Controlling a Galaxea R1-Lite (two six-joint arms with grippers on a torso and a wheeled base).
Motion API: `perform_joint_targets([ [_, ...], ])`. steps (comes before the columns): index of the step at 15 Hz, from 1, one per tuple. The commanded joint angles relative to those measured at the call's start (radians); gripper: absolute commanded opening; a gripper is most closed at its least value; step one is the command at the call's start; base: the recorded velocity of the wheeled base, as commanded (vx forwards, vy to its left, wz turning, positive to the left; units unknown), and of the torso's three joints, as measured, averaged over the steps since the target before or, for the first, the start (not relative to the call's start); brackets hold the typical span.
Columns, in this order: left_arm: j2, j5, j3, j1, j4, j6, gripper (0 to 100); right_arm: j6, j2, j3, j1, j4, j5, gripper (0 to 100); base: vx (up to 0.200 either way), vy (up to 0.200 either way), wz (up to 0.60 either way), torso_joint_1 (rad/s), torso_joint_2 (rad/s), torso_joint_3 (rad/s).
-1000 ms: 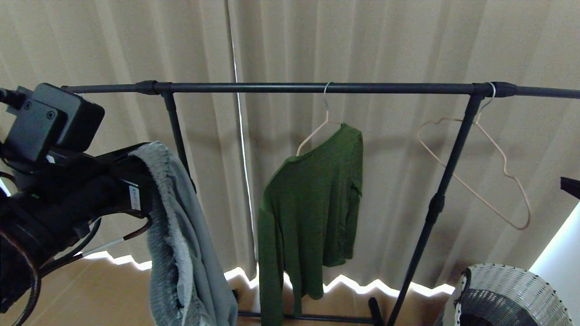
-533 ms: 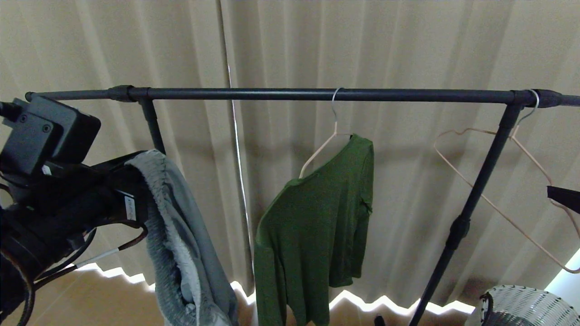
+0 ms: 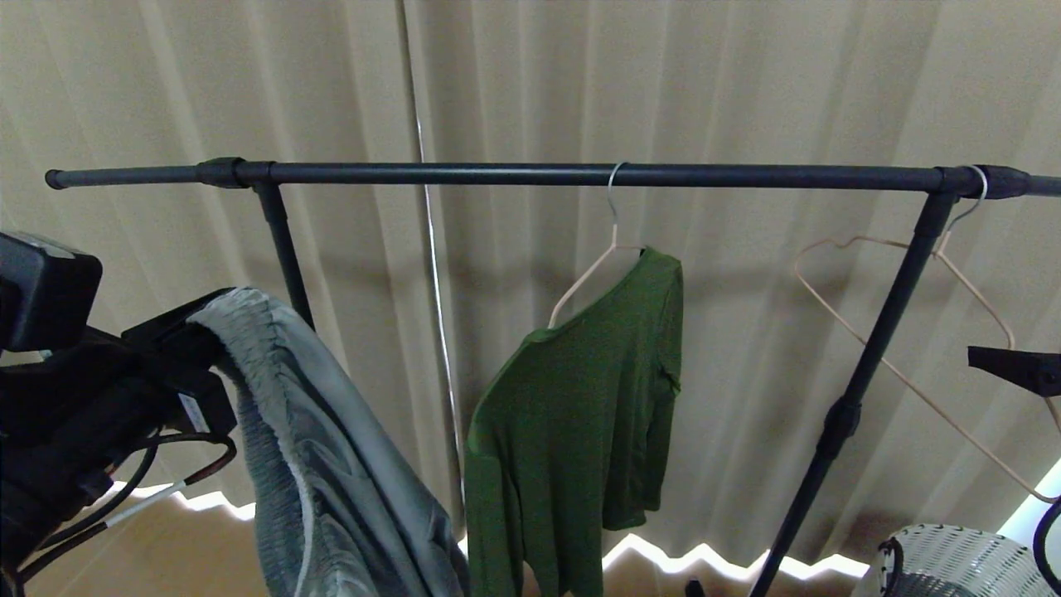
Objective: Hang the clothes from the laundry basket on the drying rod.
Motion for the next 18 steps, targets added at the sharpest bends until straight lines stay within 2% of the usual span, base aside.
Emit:
perform_joint_targets([
  [1, 0.006, -0.001, 0.023, 0.008, -0.004, 0.002, 0, 0.008, 0.069, -0.026, -0.016, 0.007, -0.007, 100, 0.000, 0.000, 0.00, 0.000, 0.00, 0.000],
  [3, 0.006, -0.001, 0.014, 0.006, -0.007, 0.002, 0, 0.022, 0.120, -0.054, -0.040, 0.016, -0.010, 100, 0.000, 0.000, 0.00, 0.000, 0.00, 0.000],
  [5, 0.002, -0.001, 0.016, 0.006, -0.010, 0.002, 0, 0.052, 0.161, -0.060, -0.040, 0.019, -0.015, 100, 0.000, 0.000, 0.00, 0.000, 0.00, 0.000],
  [8, -0.006, -0.001, 0.023, 0.000, -0.010, 0.005, 0, 0.054, 0.169, -0.061, -0.034, 0.014, -0.018, 100, 0.000, 0.000, 0.00, 0.000, 0.00, 0.000],
  [10, 0.000, -0.001, 0.023, -0.029, -0.010, 0.006, 0, 0.054, 0.195, -0.063, -0.016, 0.005, -0.018, 100, 0.000, 0.000, 0.00, 0.000, 0.00, 0.000],
  [13, -0.006, -0.001, 0.032, -0.030, -0.010, 0.011, 0, 0.054, 0.233, -0.100, 0.030, 0.005, -0.059, 100, 0.000, 0.000, 0.00, 0.000, 0.00, 0.000],
  [18, -0.004, -0.001, 0.032, -0.032, -0.009, 0.011, 0, 0.054, 0.242, -0.103, 0.032, 0.007, -0.076, 100, 0.000, 0.000, 0.00, 0.000, 0.00, 0.000],
])
